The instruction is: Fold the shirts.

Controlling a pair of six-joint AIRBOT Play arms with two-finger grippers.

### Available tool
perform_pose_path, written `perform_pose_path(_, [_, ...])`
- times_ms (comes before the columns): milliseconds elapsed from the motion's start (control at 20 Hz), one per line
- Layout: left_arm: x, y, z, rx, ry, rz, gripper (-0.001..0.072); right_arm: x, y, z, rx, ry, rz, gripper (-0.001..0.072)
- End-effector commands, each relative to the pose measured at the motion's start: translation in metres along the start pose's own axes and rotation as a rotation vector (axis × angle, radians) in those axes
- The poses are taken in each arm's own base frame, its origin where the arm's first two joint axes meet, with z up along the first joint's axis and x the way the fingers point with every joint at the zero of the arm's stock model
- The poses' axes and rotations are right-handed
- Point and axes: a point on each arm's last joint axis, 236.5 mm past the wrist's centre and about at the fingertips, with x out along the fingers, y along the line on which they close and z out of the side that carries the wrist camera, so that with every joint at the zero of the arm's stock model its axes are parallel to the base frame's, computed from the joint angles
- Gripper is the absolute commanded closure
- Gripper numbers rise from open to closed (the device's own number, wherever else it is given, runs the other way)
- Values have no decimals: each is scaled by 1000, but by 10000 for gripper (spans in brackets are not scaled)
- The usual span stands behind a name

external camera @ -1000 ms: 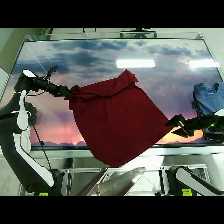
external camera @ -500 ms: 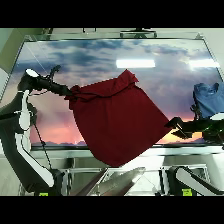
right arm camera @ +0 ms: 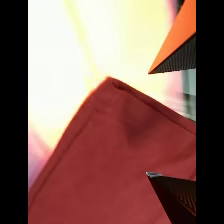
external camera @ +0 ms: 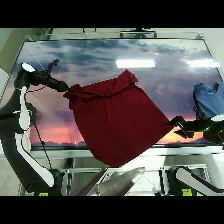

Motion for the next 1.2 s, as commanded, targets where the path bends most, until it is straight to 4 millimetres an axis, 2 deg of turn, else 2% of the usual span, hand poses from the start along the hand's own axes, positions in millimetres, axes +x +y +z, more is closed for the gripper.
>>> perform_pose_path(0, [-14, 4, -3, -16, 0, -1, 685, 15, -5, 9, -2, -6, -3, 13])
perform_pose_path(200, [-22, 10, -7, -34, -5, -4, 684, 42, 21, 12, -22, 17, 109, 16])
perform_pose_path(250, [-23, 12, -8, -41, -6, -3, 684, 48, 32, 12, -33, 22, 152, 171])
perform_pose_path(300, [-25, 14, -9, -52, -9, -2, 685, 53, 44, 14, -51, 17, 198, 588])
perform_pose_path(350, [-26, 15, -9, -64, -10, -1, 684, 56, 56, 22, -68, -7, 244, 698])
perform_pose_path(400, [-28, 17, -11, -90, -11, -2, 684, 56, 67, 33, -85, -42, 278, 696])
perform_pose_path(450, [-30, 17, -15, -115, 0, -12, 685, 52, 77, 53, -107, -97, 291, 696])
perform_pose_path(600, [-38, 8, -40, -191, 81, -75, 685, 24, 109, 137, -178, -260, 295, 698])
perform_pose_path(700, [-39, -12, -65, -241, 149, -162, 686, 1, 141, 194, -216, -332, 335, 697])
perform_pose_path(800, [-36, -37, -96, -301, 216, -260, 687, -7, 175, 234, -263, -356, 374, 697])
perform_pose_path(900, [-27, -53, -119, -358, 249, -292, 687, 0, 198, 259, -309, -343, 383, 697])
perform_pose_path(1000, [-15, -63, -140, -418, 259, -301, 687, 12, 217, 272, -339, -317, 406, 697])
perform_pose_path(1050, [-8, -61, -144, -440, 240, -283, 693, 18, 225, 275, -355, -308, 417, 696])
perform_pose_path(1100, [-3, -58, -145, -454, 219, -261, 693, 21, 230, 275, -362, -301, 428, 631])
perform_pose_path(1150, [-2, -54, -142, -455, 199, -242, 628, 20, 234, 271, -358, -290, 448, 445])
